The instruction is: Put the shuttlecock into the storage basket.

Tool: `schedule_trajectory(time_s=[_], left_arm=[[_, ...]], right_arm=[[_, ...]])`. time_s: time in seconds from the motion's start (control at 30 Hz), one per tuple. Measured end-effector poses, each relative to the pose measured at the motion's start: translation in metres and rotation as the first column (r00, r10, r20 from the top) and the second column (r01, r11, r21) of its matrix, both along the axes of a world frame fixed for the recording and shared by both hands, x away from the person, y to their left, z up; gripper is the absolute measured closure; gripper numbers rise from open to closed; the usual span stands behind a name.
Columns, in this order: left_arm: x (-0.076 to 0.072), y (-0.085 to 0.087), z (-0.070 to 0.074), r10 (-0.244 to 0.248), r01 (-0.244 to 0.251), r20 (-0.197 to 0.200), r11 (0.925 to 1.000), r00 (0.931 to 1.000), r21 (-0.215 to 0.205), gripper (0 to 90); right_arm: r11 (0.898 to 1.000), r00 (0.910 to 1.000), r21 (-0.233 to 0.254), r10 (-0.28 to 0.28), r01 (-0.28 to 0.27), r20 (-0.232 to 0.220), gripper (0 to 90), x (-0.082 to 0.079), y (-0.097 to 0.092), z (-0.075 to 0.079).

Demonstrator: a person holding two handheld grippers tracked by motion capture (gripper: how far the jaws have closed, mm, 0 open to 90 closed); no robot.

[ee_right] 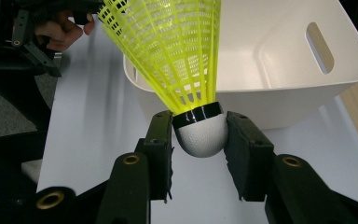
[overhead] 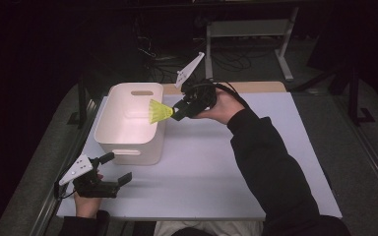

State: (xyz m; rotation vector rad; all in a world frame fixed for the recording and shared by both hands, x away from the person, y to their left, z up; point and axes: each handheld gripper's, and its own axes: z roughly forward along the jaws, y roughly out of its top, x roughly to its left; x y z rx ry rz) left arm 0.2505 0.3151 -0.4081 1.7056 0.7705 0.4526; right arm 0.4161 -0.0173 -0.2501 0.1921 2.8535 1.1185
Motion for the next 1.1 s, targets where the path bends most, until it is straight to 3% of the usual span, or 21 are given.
schedule_trajectory(time_s=[0.67, 1.1], left_arm=[[0.000, 0.000, 0.000, -0.001, 0.001, 0.000, 1.0000, 1.0000, -0.001, 0.0], [0.000, 0.000, 0.000, -0.003, 0.003, 0.000, 1.0000, 1.0000, -0.001, 0.0]], right_arm=[[1.000, 1.0000, 0.024, -0.003, 0.004, -0.006, 61.8, 0.010, 0.028, 0.003], [1.000, 0.9999, 0.013, 0.013, -0.013, -0.002, 61.8, 0.010, 0.049, -0.001]])
